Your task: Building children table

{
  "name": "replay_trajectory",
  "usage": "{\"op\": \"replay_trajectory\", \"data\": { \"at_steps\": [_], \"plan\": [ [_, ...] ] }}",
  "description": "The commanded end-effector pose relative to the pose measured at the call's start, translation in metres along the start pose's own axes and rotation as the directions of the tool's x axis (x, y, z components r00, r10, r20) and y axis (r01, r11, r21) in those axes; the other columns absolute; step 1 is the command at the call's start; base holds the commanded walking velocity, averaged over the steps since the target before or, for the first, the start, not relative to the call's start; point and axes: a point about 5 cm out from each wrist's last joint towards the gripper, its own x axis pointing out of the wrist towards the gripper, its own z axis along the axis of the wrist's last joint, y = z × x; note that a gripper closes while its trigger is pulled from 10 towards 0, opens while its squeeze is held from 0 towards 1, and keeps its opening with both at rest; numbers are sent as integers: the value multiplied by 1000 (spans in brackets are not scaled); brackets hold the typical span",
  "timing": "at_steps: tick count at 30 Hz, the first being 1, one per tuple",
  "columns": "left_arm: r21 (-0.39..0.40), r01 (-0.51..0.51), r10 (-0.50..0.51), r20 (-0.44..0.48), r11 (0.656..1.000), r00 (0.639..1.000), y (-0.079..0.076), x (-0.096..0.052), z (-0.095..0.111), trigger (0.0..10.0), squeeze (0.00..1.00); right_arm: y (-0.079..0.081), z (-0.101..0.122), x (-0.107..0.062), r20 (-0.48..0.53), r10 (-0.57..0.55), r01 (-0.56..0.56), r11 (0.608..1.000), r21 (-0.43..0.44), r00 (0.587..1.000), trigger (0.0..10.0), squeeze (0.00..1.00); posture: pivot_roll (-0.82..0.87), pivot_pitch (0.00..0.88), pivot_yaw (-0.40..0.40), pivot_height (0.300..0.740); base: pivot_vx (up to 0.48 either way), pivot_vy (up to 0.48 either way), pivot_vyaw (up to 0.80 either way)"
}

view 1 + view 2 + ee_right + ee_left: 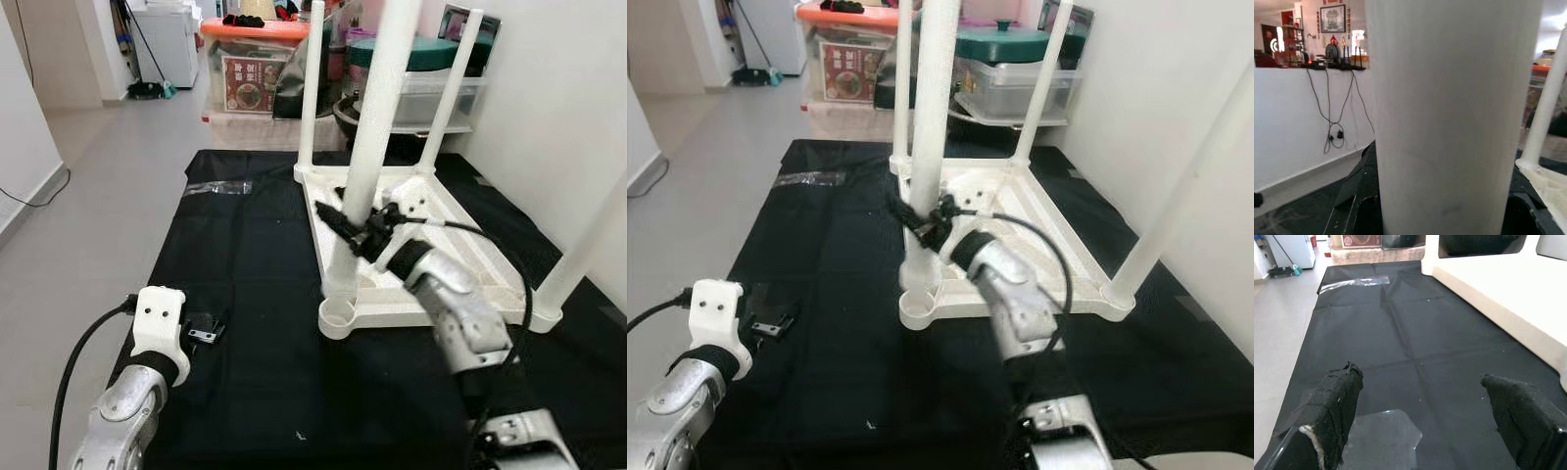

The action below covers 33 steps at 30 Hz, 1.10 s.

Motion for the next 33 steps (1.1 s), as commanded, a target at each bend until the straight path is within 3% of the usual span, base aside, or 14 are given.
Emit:
{"op": "replay_trajectory", "data": {
  "at_steps": [1,6,14,33],
  "plan": [
    [9,0,0,-23,1000,1000,-1,-1,-6,10000,0,2,0,4,-17,49,-50,998,-41,999,0,0,127,0,-46,740,0,0,0],
    [5,4,-4,-22,1000,1000,-3,-1,-6,10000,0,3,-2,5,-24,55,-56,998,-39,998,0,0,132,0,-48,740,0,0,0],
    [-4,9,-9,-28,1000,1000,-5,1,-6,10000,0,14,-10,5,-9,60,-60,998,6,998,0,0,123,0,-35,740,0,-452,0],
    [-18,-23,22,-58,1000,998,-5,5,-8,10000,0,23,-21,3,-7,60,-59,997,52,998,0,0,121,0,-34,740,0,0,0]
  ]
}}
